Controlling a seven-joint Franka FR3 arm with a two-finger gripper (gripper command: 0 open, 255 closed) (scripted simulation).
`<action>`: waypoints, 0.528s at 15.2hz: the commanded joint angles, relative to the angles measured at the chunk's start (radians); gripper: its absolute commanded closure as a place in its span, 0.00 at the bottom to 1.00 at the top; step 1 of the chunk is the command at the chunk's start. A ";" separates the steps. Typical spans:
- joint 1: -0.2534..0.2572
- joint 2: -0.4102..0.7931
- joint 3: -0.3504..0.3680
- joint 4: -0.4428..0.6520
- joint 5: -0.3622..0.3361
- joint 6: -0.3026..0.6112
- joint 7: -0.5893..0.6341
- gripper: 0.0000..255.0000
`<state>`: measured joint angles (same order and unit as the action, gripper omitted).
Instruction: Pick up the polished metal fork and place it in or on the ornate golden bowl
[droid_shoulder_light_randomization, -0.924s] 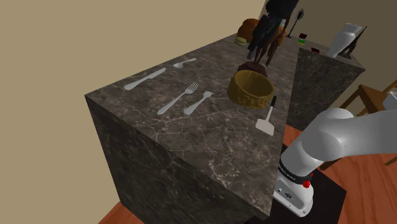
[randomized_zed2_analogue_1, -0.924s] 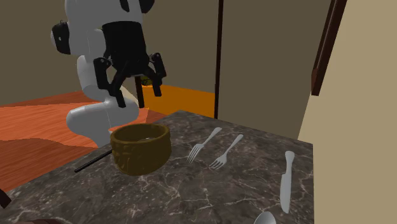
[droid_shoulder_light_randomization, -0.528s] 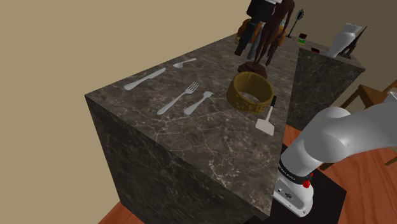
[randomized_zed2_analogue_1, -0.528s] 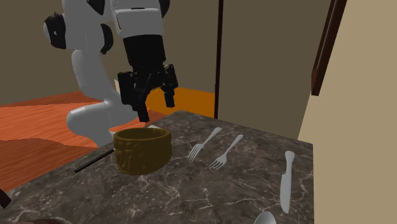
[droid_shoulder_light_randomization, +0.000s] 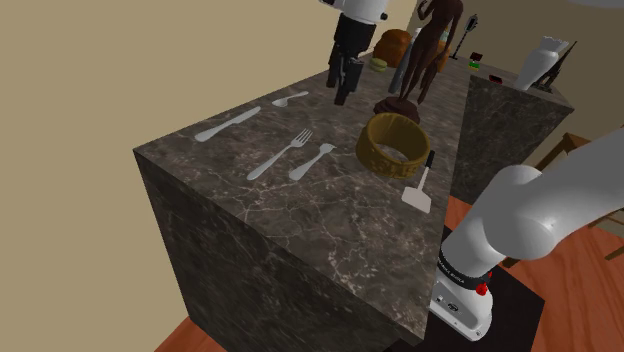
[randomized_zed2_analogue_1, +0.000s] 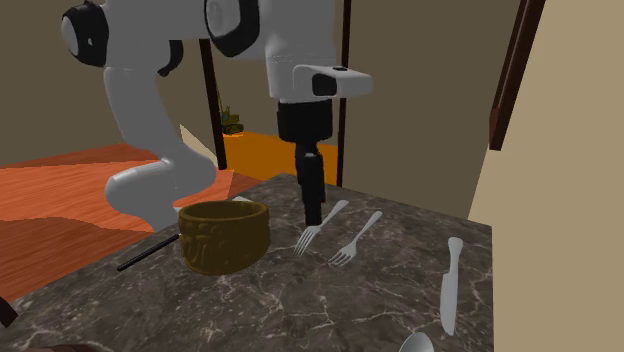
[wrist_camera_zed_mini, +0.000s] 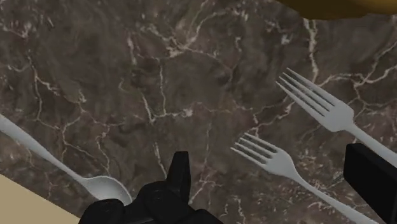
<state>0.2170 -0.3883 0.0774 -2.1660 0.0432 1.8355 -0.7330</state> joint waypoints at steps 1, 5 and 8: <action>0.033 0.053 0.012 0.011 -0.012 0.029 -0.100 0.00; 0.094 0.144 0.044 0.028 -0.039 0.077 -0.277 0.00; 0.137 0.198 0.073 0.027 -0.062 0.114 -0.405 0.00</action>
<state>0.3384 -0.2086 0.1394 -2.1428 -0.0104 1.9418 -1.0906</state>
